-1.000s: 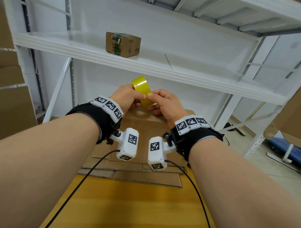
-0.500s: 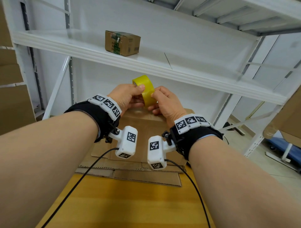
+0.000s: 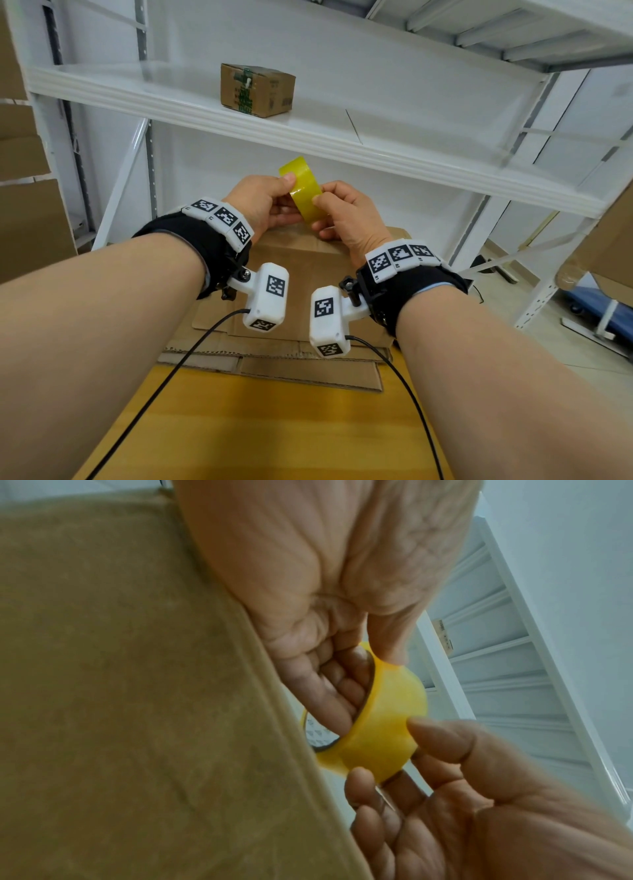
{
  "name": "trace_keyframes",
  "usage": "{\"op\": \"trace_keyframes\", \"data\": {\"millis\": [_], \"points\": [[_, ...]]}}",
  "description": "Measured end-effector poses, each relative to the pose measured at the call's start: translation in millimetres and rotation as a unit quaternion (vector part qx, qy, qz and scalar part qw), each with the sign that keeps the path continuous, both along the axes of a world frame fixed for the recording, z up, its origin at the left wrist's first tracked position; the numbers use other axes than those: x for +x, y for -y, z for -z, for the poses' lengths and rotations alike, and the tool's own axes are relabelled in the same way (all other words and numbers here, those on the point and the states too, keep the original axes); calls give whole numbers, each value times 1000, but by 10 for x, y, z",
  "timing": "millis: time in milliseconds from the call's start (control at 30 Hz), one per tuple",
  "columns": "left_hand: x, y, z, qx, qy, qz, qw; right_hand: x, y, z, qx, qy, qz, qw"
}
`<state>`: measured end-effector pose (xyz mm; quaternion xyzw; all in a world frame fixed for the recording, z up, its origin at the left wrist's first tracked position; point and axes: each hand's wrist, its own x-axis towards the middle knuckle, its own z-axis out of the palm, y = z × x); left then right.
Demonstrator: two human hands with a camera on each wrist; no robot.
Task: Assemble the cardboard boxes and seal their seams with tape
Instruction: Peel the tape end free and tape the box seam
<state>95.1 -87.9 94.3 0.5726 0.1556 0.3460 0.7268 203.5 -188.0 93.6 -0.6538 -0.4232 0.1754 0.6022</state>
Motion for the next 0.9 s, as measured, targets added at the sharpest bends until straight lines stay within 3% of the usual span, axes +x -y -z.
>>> {"op": "trace_keyframes", "data": {"millis": [533,900], "points": [[31,-42,26,27,-14,-9,1000,-45,-29,0,6,39,34,999],[24,-63,29,12,-6,-13,1000,-38,40,-23,6,-6,4,1000]]}}
